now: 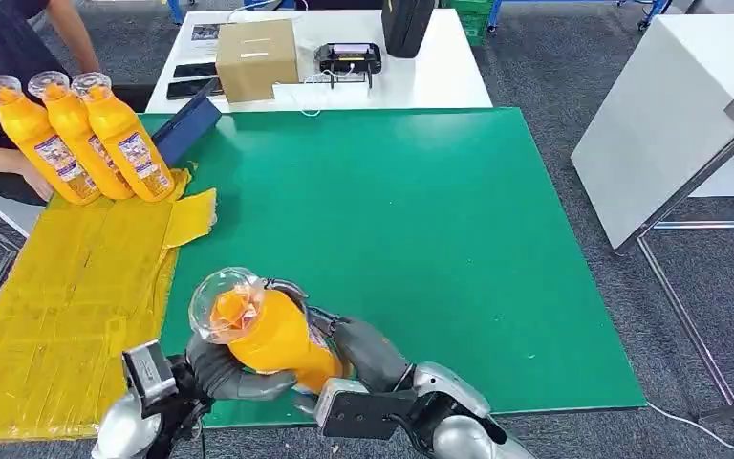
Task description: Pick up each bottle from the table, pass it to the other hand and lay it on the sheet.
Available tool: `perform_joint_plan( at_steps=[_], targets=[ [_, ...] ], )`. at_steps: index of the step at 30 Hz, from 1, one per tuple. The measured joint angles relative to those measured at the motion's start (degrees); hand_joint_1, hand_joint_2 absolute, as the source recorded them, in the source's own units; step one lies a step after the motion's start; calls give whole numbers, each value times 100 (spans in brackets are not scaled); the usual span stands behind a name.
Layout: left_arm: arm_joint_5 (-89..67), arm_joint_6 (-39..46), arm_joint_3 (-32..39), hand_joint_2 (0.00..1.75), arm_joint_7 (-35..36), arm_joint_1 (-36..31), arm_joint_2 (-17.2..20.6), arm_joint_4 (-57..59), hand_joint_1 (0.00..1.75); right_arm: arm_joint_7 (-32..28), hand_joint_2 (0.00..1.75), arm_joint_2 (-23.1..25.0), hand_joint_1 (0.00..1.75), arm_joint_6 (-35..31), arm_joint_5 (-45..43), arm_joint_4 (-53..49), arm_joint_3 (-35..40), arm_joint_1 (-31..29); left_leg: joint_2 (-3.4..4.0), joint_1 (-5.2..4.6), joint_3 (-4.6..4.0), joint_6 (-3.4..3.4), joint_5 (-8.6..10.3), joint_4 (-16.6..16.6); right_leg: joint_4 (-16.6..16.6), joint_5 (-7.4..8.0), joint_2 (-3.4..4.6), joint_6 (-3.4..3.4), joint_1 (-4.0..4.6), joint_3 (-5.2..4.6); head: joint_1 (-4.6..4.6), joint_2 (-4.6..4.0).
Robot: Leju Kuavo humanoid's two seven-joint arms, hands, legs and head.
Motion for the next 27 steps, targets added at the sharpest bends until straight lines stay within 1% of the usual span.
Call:
perform_joint_plan(
  at_steps=[3, 6, 9, 13, 15, 17, 18, 21, 24, 27],
  targets=[
    [-1082, 564, 44, 175, -53, -90, 175, 9, 175, 2, 0, -87, 0, -28, 55, -212, -175, 212, -1, 0, 0, 0, 0, 0, 0, 0, -1, 0, 0, 1, 4, 0],
    [-1366, 708, 147, 175, -72, -184, 278, 37, 175, 0, 0, -157, 0, -31, 57, -365, -286, 349, 0, 0, 1, 0, 0, 0, 0, 0, 2, 0, 1, 1, 2, 0],
    [-2898, 1297, 168, 175, 197, -357, 505, 193, 175, 4, 0, -227, 0, -96, 181, -549, -433, 483, -2, 0, 3, 0, 1, 0, 0, 0, -3, 0, 0, 3, 7, 0],
    [-3935, 1729, 354, 175, 261, -639, 943, 753, 175, 0, 0, -404, 0, -94, 103, -828, -703, 557, 9, 1, 6, 0, 1, 0, 1, 4, 5, -2, 3, 0, 0, 0],
    [-5234, 2145, 330, 175, 561, -828, 1156, 1079, 175, -22, 0, -465, 0, -43, 42, -939, -808, 542, 5, 2, 5, 0, 6, 0, 1, 3, 1, -3, 3, 2, 7, 0],
    [-6270, 2242, 300, 175, 642, -1053, 1474, 1546, 175, -46, 0, -524, 0, 4, -55, -1060, -883, 493, 6, 2, 6, 0, 6, 0, 3, 3, 4, -3, 3, 2, 2, 0],
    [-6554, 2220, 262, 175, 658, -1171, 1605, 1765, 175, -48, 0, -553, 0, 31, -88, -1102, -925, 465, 10, 3, 6, -1, 6, 0, 4, 4, 8, -3, 5, 0, 2, 0],
    [-6922, 2185, 177, 175, 680, -1470, 1954, 2387, 175, -48, 0, -632, 0, 83, -142, -1180, -1003, 393, 10, 4, 5, -2, 7, 0, 4, 4, 12, -3, 5, -2, 2, 0],
    [-6967, 2185, 92, 175, 675, -1652, 2127, 2789, 175, -50, 0, -662, 0, 92, -142, -1222, -1053, 345, 7, 3, 3, -2, 7, 0, 5, 3, 7, -3, 4, 0, 4, 0],
    [-6970, 2185, 35, 175, 675, -1737, 2207, 2977, 175, -50, 0, -691, 0, 109, -142, -1241, -1075, 337, 7, 2, -2, -2, 7, 0, 5, 3, 6, -3, 2, -2, 4, 0]
  ],
)
